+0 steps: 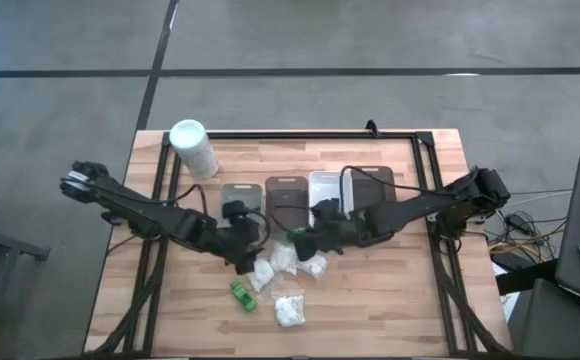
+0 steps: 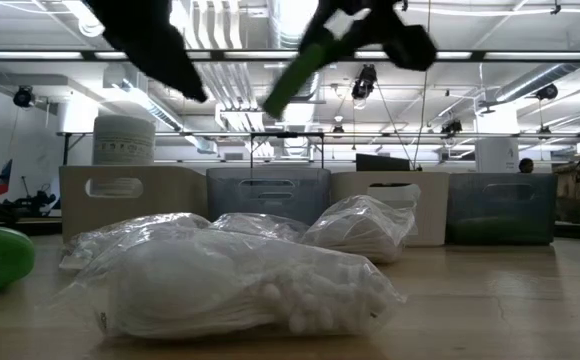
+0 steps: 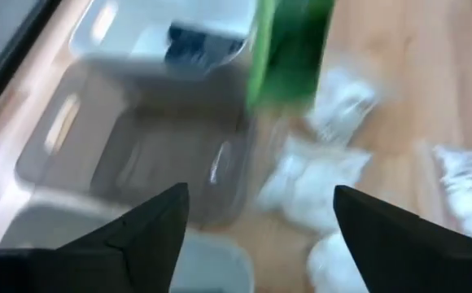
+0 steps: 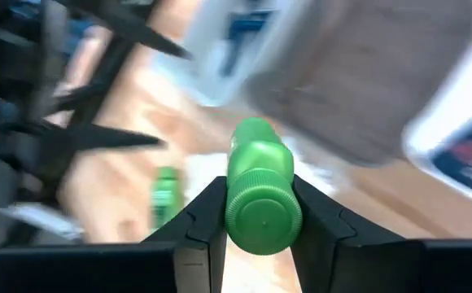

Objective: Pick & Place Travel size toiletries
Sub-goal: Put the left shampoo into the right black bin, then put the shampoo into the right black bin, then put the cotton pack into the left black bin

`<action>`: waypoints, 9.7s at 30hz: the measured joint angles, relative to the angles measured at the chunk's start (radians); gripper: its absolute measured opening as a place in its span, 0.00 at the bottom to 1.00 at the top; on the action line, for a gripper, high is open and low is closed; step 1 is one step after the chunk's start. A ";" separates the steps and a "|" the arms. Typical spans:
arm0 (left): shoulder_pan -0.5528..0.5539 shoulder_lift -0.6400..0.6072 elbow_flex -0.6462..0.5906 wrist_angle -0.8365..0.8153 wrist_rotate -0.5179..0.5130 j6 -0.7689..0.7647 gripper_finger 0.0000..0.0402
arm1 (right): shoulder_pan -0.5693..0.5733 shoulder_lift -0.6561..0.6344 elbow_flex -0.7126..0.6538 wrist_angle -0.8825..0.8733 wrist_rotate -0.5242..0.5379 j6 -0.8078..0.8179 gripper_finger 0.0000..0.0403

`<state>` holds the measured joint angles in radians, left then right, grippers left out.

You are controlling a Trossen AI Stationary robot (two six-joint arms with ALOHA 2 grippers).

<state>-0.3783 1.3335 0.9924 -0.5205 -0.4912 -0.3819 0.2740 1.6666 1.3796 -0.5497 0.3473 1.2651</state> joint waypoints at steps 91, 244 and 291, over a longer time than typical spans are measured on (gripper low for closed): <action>-0.215 0.229 -0.305 0.391 0.529 0.188 0.66 | 0.235 0.085 0.107 -0.516 0.142 0.089 0.81; -0.071 -0.099 -0.230 0.169 0.494 -0.257 0.66 | -0.023 -0.311 -0.308 -0.502 0.171 0.231 0.84; -0.295 0.500 -0.025 0.248 -0.159 0.613 0.11 | 0.367 -0.227 -0.254 -0.596 0.196 0.666 0.80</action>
<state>-0.6731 1.8336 0.9678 -0.2722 -0.6500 0.2310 0.6411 1.4395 1.1253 -1.1461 0.5438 1.9313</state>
